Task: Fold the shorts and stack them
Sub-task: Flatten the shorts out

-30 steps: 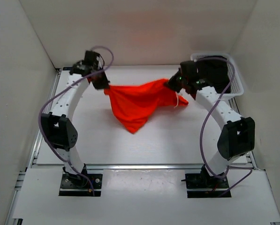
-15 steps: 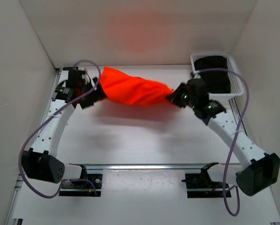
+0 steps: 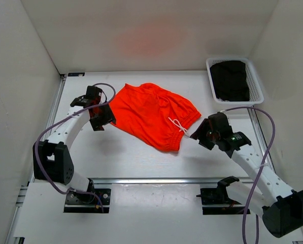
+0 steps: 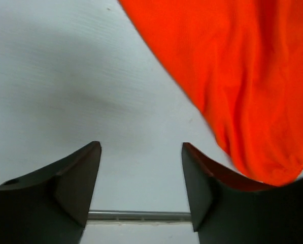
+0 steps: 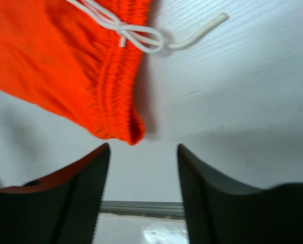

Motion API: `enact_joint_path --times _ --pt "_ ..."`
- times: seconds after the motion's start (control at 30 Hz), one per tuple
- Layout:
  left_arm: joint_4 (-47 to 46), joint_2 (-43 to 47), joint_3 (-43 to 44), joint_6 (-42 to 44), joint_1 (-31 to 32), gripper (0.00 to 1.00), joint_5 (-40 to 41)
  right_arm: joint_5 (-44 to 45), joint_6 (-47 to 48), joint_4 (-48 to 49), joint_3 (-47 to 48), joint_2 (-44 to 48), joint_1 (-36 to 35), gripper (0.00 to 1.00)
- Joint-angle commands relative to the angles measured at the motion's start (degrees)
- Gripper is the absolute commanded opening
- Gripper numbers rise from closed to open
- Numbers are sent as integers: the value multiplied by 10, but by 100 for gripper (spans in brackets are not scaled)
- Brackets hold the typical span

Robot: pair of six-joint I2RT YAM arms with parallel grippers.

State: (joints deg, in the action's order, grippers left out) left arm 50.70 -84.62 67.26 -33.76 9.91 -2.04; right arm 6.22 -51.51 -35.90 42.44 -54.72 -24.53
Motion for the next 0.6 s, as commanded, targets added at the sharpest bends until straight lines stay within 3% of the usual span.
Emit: enact_joint_path --times 0.0,0.07,0.2,0.4,0.57 --pt "-16 -26 28 -6 -23 78 31 -80 -34 42 -28 13 8 64" --pt "-21 -78 53 -6 -30 87 31 -121 -63 75 -65 13 8 74" --pt "-21 -172 129 1 -57 88 31 -167 -112 153 -112 8 3 81" --pt "-26 -271 177 -5 -94 85 20 -187 -147 233 -149 -43 -3 82" --pt "-31 -317 208 0 -100 79 5 -200 -154 326 -148 -143 -30 82"
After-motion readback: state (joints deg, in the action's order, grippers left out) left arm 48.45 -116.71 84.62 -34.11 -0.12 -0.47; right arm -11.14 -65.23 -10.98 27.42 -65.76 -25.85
